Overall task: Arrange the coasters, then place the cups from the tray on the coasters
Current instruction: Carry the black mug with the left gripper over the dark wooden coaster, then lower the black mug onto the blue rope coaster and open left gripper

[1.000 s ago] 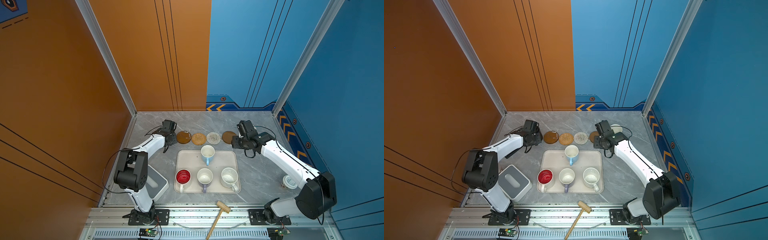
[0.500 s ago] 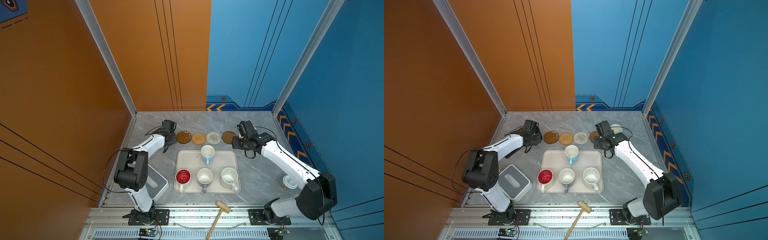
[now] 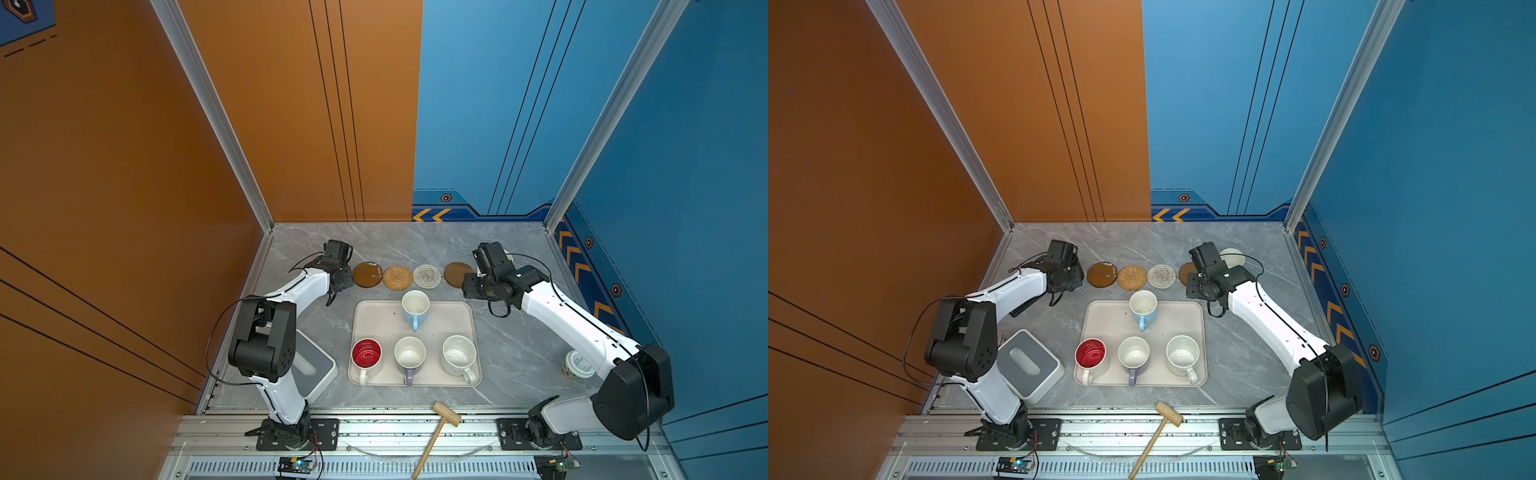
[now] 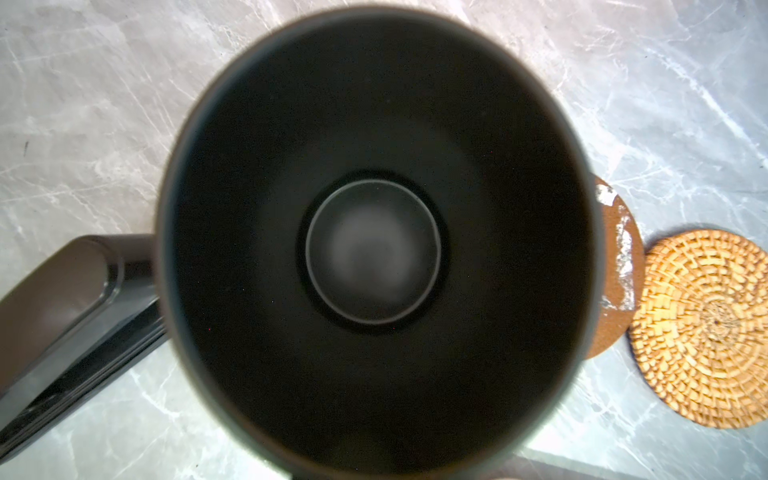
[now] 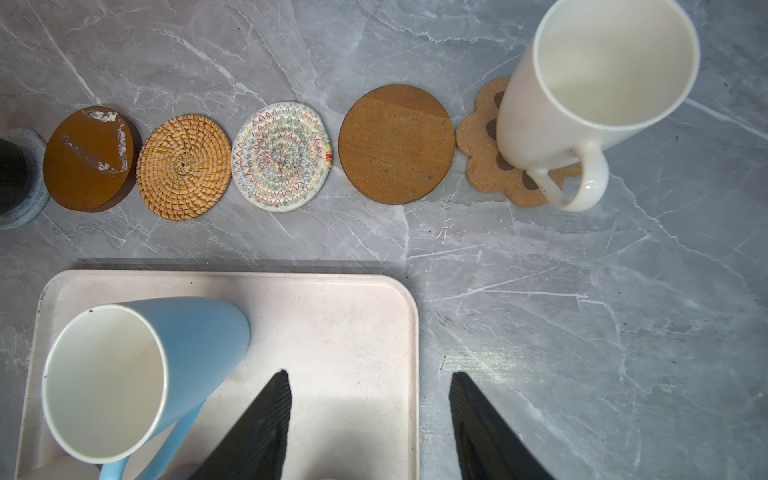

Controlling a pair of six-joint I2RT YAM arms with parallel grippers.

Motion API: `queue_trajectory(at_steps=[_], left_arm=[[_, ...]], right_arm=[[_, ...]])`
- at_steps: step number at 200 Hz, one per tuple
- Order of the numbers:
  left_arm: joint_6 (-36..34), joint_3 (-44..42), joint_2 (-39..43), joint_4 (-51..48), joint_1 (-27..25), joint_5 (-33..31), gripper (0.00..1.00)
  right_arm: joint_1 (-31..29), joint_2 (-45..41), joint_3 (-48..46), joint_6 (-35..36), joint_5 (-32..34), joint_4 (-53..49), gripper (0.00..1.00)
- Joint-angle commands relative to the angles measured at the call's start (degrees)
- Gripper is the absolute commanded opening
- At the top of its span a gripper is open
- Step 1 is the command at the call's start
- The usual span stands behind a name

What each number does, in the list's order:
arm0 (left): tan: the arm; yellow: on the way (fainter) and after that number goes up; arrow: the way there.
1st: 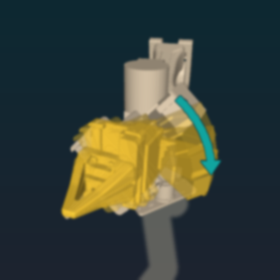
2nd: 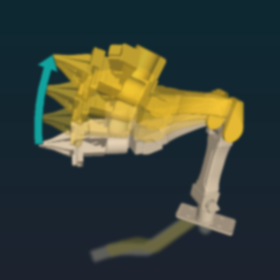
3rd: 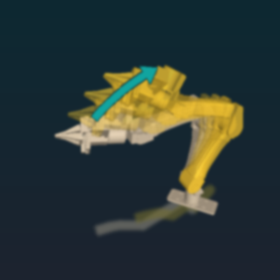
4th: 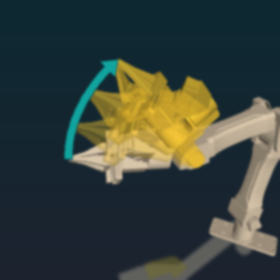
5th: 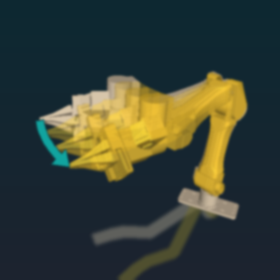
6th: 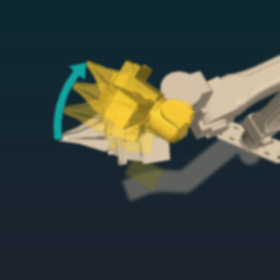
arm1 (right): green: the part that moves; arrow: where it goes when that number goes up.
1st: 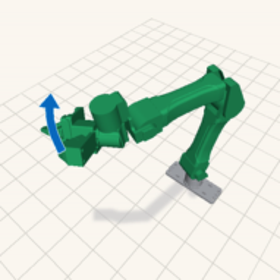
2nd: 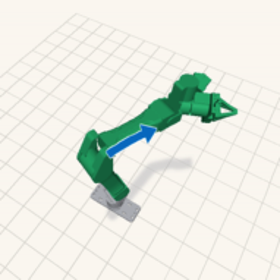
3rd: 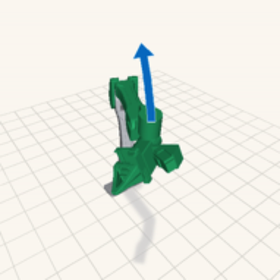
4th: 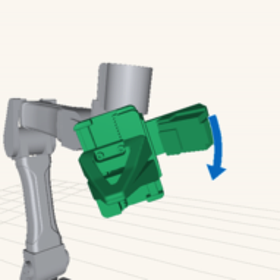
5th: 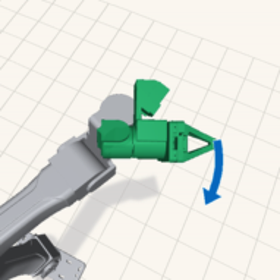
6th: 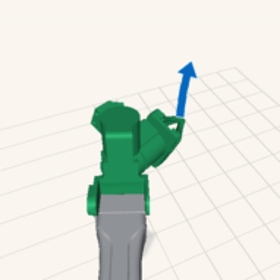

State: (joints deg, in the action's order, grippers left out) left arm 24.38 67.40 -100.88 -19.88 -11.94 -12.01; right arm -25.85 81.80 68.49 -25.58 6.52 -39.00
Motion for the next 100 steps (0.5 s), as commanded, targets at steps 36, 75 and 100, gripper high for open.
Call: queue_trajectory(at_steps=[36,75,100], left_arm=[[-0.57,0.63,-1.46,2.77,0.78,-2.71,0.00],[-0.17,0.92,-2.58,2.31,0.74,-2.54,0.08],[0.04,0.90,-2.42,1.99,0.78,-2.34,0.32]], right_arm=[[-0.43,0.07,-0.80,-0.60,0.95,-1.73,0.60],[-0.43,-0.24,-0.90,-0.59,1.10,-1.77,0.60],[-0.44,-0.57,-0.98,-0.60,1.13,-1.78,0.60]])
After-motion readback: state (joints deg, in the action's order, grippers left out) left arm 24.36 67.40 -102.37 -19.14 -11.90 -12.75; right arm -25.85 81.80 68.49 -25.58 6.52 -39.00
